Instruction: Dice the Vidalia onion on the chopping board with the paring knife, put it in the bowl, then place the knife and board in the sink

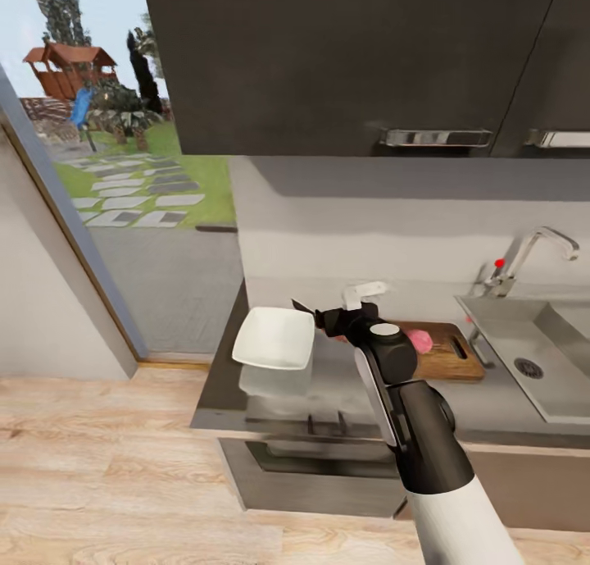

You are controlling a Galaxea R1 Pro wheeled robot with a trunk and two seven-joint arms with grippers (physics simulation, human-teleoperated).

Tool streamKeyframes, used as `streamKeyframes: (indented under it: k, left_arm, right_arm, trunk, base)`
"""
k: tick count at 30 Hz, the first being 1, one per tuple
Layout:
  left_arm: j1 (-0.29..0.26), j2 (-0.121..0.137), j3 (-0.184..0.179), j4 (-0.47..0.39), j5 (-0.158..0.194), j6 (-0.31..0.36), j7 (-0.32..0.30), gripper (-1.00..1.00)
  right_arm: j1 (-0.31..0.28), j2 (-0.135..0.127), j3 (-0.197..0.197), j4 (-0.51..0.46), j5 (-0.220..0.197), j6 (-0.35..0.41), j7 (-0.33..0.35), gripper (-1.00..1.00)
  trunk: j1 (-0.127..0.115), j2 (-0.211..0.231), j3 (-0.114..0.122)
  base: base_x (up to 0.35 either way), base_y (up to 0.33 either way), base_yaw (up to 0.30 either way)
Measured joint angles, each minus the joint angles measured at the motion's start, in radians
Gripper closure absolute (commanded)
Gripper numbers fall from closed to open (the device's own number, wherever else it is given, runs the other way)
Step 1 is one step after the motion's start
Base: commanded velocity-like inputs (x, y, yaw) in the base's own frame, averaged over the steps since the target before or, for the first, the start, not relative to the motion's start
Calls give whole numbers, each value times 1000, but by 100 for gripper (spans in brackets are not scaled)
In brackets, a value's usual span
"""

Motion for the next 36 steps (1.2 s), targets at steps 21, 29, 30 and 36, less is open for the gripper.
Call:
streamKeyframes:
  k: [21, 29, 30, 36]
  left_arm:
    - [0, -2, 0, 7, -1, 0, 1, -100]
    - [0, -2, 0, 14, 0, 0, 1, -100]
    - [0, -2, 0, 14, 0, 0, 1, -100]
    - [0, -2, 0, 32, -1, 0, 1, -100]
  right_arm:
    - [1, 0, -35, 2, -12, -7, 78, -100]
    - [2, 0, -62, 32, -16, -8, 122, -100]
    - [2, 0, -62, 37, -16, -8, 123, -100]
    - [1, 0, -62, 72, -19, -28, 126, -100]
  trunk:
    - [0, 0, 0]
    - [0, 0, 0]
    - [0, 0, 0]
    - [0, 0, 0]
  base:
    - [41, -243, 33]
    - [15, -49, 0]
    - [1, -5, 0]
    - [67, -1, 0]
